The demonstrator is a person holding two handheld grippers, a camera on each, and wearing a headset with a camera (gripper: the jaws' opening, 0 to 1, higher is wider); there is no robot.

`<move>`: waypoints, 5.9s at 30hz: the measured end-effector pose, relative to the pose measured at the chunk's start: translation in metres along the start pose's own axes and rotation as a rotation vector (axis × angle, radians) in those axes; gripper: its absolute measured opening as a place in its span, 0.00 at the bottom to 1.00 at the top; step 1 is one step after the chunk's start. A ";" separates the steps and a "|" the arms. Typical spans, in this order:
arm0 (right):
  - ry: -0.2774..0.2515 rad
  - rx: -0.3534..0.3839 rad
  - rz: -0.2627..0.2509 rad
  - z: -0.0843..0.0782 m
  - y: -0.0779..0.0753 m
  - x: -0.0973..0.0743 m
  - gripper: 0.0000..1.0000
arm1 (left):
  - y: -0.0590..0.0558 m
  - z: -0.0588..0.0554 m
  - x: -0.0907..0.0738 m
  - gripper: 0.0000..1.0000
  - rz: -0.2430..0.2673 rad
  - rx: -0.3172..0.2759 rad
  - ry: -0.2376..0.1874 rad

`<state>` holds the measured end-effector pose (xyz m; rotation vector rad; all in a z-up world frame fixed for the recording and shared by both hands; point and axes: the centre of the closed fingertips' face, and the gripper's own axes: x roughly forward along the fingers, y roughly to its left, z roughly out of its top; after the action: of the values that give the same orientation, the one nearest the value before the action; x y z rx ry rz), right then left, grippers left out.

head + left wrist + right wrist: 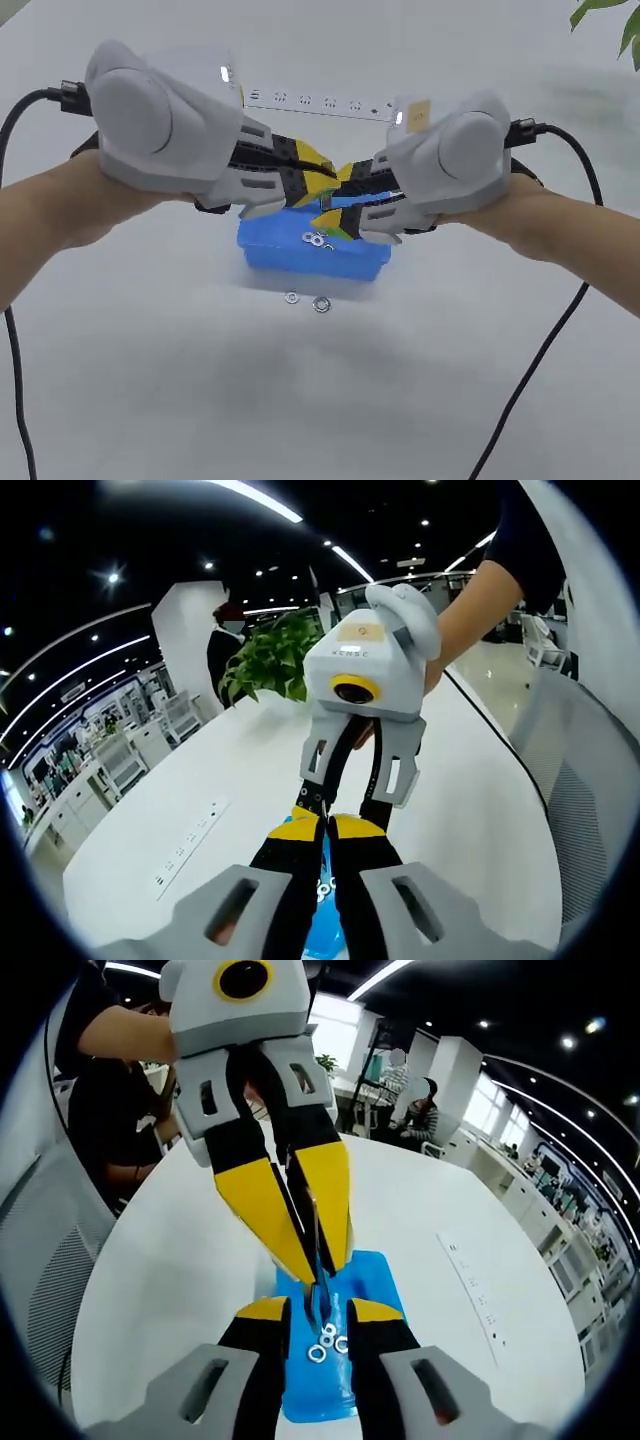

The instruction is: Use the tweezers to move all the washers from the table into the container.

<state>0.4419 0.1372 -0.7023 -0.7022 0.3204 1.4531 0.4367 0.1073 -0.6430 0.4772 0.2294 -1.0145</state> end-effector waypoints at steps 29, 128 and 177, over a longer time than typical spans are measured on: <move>0.026 0.175 -0.016 -0.054 0.061 -0.069 0.55 | -0.066 -0.008 -0.019 0.06 0.002 -0.034 -0.025; -0.068 0.277 0.176 -0.047 0.074 0.016 0.14 | -0.076 -0.049 0.021 0.07 -0.206 -0.164 0.059; -0.112 0.118 0.040 -0.004 0.063 -0.033 0.09 | -0.065 -0.038 -0.056 0.67 0.111 -0.281 -0.023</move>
<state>0.3777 0.1062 -0.7006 -0.5198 0.3317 1.4923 0.3534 0.1396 -0.6715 0.2205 0.3161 -0.8622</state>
